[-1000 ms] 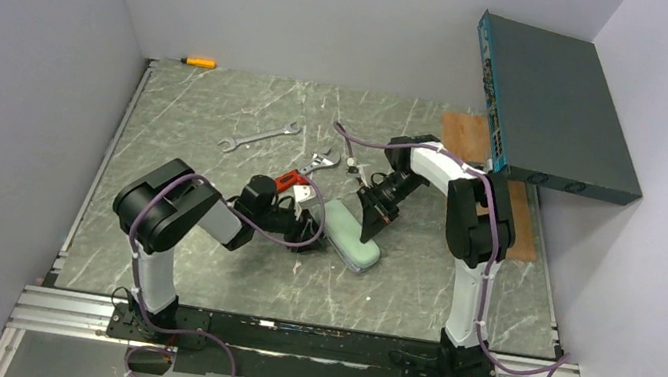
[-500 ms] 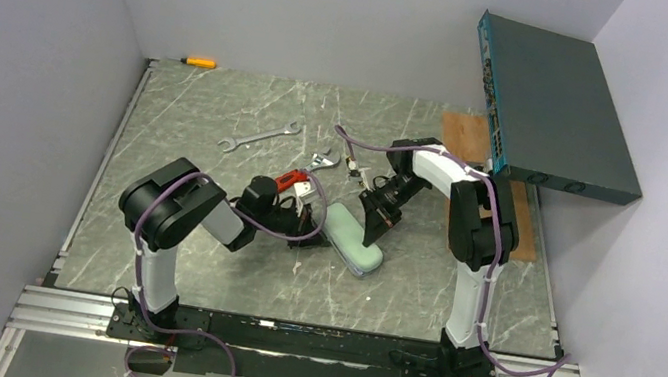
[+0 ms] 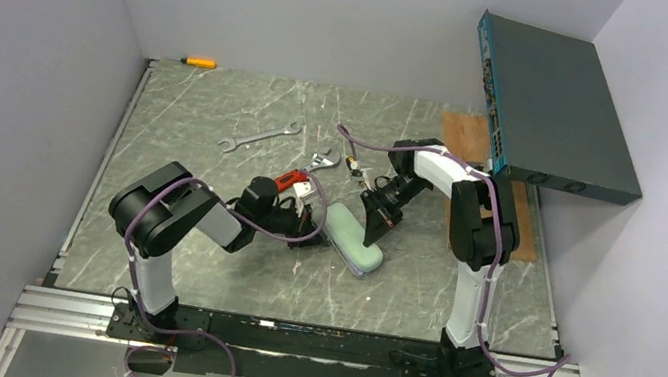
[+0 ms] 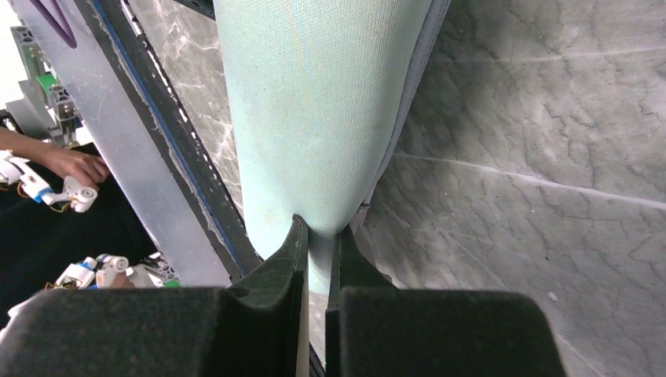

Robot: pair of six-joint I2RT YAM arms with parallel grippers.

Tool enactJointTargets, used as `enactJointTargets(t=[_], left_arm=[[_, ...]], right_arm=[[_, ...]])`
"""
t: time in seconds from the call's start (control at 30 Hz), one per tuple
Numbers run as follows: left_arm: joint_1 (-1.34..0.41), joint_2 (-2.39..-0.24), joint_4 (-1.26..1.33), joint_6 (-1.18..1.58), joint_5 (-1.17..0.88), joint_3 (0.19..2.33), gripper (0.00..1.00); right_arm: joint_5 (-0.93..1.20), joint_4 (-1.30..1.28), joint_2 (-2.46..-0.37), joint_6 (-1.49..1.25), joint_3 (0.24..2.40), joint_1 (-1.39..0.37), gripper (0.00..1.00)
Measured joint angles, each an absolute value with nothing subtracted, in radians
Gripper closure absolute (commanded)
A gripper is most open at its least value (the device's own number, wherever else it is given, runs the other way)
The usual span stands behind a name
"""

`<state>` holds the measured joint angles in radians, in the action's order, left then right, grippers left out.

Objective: Open the umbrella

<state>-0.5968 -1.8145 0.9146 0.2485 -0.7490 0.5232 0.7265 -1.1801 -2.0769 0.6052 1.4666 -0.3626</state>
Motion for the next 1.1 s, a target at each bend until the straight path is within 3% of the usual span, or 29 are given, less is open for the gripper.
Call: enactJointTargets(t=[0.2,0.57,0.67,0.73,1.1], left_arm=[[-0.609,-1.814,0.889,0.250,-0.730,0.540,0.99],[-0.628,-1.814,0.847,0.257,-0.709,0.576,0.85],[-0.628,-1.814,0.847,0.259,-0.709,0.577,0.89],[-0.628,-1.814,0.845,0.263,-0.704,0.579,0.99],[-0.601,-1.748,0.775,0.237,-0.629,0.561,1.00]], right_arm=[[0.725,-1.180,-2.077,0.598,1.467,-0.360,1.00],[0.723,-1.180,-2.077,0.583,1.467,-0.359,1.00],[0.723,-1.180,-2.077,0.577,1.466,-0.359,1.00],[0.723,-1.180,-2.077,0.574,1.465,-0.358,1.00],[0.723,-1.180,-2.077,0.585,1.465,-0.358,1.00]])
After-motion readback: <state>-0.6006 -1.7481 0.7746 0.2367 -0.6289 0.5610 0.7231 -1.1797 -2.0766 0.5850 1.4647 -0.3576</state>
